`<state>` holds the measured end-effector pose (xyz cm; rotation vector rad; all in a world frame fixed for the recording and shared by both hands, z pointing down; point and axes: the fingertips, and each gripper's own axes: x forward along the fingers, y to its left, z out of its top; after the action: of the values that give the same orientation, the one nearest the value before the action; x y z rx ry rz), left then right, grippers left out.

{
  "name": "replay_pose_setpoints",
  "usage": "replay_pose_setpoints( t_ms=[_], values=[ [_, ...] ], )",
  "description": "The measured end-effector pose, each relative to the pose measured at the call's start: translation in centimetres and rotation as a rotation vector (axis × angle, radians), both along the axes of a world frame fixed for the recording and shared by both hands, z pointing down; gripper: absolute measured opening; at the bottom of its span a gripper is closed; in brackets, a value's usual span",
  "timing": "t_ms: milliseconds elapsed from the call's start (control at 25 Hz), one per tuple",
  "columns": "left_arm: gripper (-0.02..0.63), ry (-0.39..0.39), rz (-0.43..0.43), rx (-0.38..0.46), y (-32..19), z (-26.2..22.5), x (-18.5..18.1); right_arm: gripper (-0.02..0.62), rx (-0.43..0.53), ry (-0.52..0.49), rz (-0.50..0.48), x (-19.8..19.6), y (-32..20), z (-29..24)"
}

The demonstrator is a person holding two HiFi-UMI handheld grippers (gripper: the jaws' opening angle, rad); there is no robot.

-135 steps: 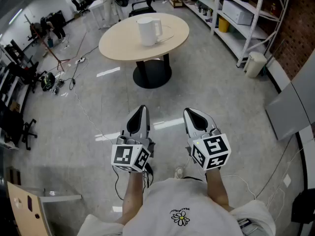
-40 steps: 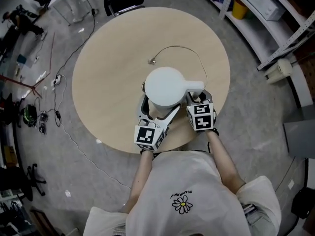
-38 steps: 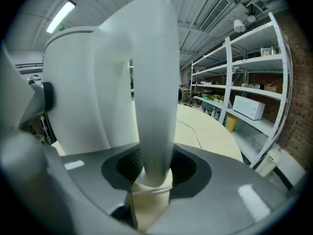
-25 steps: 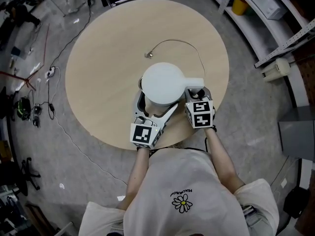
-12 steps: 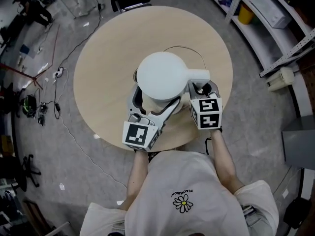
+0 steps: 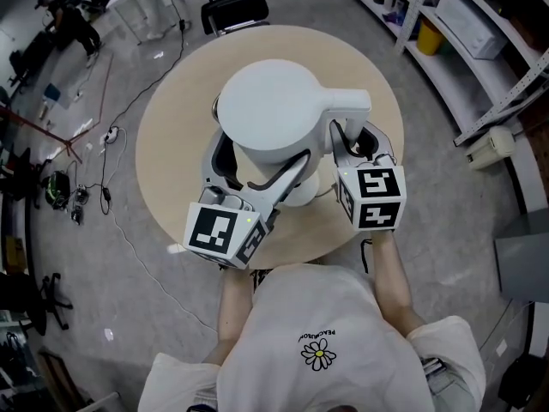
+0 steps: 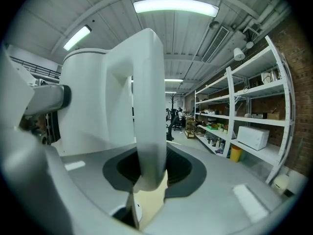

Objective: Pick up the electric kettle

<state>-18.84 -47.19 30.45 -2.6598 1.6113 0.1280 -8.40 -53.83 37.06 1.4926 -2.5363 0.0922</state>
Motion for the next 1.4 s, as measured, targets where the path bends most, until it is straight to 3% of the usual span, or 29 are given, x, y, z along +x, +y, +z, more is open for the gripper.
replay_pose_setpoints(
  t_ms=[1400],
  values=[
    [0.545, -0.039, -0.031, 0.023, 1.0, -2.3, -0.2, 0.106, 0.058, -0.030, -0.045, -0.7, 0.8, -2.2]
  ],
)
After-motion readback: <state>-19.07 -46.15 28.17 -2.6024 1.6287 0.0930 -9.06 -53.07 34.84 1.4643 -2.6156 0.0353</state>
